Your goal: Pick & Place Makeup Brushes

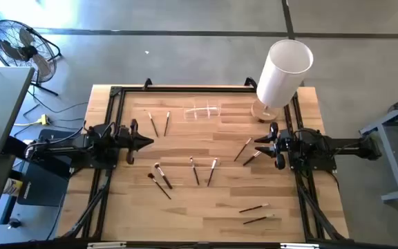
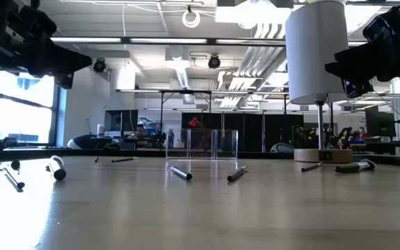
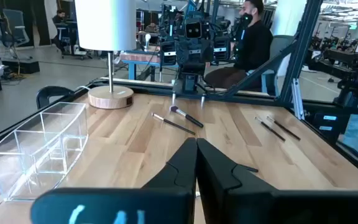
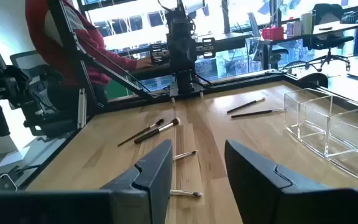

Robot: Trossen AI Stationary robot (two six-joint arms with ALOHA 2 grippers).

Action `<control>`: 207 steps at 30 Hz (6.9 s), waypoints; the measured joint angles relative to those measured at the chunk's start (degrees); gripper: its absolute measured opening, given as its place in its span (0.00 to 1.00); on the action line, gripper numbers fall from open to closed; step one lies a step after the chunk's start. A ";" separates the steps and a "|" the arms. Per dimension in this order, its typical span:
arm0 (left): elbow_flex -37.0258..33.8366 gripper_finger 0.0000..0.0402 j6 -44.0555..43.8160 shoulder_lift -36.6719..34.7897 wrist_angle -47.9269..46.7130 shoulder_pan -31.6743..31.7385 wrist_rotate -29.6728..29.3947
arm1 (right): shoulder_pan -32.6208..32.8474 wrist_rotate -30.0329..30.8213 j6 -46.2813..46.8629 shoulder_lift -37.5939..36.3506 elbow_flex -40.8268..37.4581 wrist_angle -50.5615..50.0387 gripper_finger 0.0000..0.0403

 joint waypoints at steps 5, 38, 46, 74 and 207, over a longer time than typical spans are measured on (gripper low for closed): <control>0.00 0.01 0.00 -0.01 0.01 0.00 0.00 | 0.00 -0.01 0.00 0.01 0.00 0.00 0.35; 0.00 0.01 0.01 -0.01 0.01 0.01 0.00 | -0.02 0.00 0.00 0.00 0.00 0.00 0.35; 0.00 0.01 0.01 -0.01 0.01 0.00 0.00 | -0.01 -0.01 0.00 0.00 0.00 0.00 0.35; 0.00 0.01 -0.01 0.00 0.01 0.00 0.00 | -0.01 0.00 0.00 0.02 0.00 0.00 0.35; 50.03 0.00 -55.35 93.88 -33.85 41.73 -14.24 | 0.00 0.00 0.00 0.02 0.00 0.19 0.35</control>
